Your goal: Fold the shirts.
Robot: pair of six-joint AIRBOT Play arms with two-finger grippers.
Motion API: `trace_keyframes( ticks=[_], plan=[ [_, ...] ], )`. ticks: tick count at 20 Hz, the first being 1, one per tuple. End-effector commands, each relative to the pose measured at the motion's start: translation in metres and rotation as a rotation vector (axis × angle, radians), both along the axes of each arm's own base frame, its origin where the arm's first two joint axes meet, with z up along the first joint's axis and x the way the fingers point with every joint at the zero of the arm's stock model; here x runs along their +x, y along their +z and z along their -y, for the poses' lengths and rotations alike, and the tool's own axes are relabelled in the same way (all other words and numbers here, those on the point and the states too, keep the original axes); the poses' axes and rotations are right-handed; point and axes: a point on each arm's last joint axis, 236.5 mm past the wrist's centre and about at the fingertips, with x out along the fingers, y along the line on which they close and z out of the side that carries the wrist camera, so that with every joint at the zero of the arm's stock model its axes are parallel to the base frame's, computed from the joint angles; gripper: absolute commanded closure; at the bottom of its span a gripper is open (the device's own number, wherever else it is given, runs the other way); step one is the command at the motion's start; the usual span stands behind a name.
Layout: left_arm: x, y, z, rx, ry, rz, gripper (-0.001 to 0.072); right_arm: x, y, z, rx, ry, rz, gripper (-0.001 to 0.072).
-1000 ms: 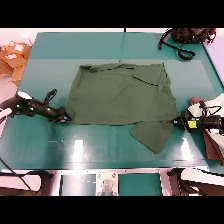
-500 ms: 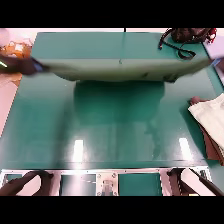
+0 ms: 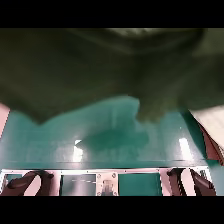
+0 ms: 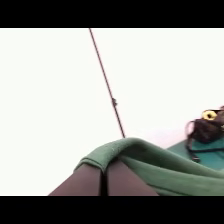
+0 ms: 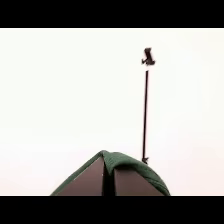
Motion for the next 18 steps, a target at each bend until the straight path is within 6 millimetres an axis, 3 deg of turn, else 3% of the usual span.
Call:
trace_keyframes(
  ticks=[1,3,5,7,9,11,14,16,18],
  plan=[
    [0.01,-0.008,-0.024,-0.021,0.104,-0.028,0.0686,-0.009,-0.002,0.004,0.018,-0.049,-0.004,0.0691],
    [0.055,-0.047,-0.029,-0.048,0.084,-0.161,0.0686,0.025,-0.035,0.022,0.102,-0.01,-0.104,0.0691],
    [0.11,-0.108,-0.032,-0.067,0.05,-0.362,0.0685,0.068,-0.087,0.043,0.192,0.055,-0.221,0.0691],
    [0.159,-0.179,-0.028,-0.093,-0.023,-0.572,0.0685,0.11,-0.152,0.063,0.274,0.103,-0.344,0.0691],
    [0.2,-0.252,-0.017,-0.153,-0.122,-0.766,0.0685,0.155,-0.235,0.08,0.348,0.118,-0.494,0.0691],
    [0.234,-0.327,-0.005,-0.199,-0.187,-0.926,0.0685,0.196,-0.327,0.087,0.385,0.108,-0.64,0.069],
    [0.267,-0.442,0.014,-0.218,-0.214,-1.146,0.0685,0.242,-0.45,0.075,0.429,0.115,-0.877,0.0691],
    [0.285,-0.5,0.018,-0.246,-0.198,-1.245,0.0685,0.268,-0.515,0.074,0.456,0.094,-1.003,0.0691],
    [0.305,-0.538,0.012,-0.306,-0.141,-1.289,0.0685,0.29,-0.562,0.081,0.487,0.077,-1.091,0.0691]
  ],
)
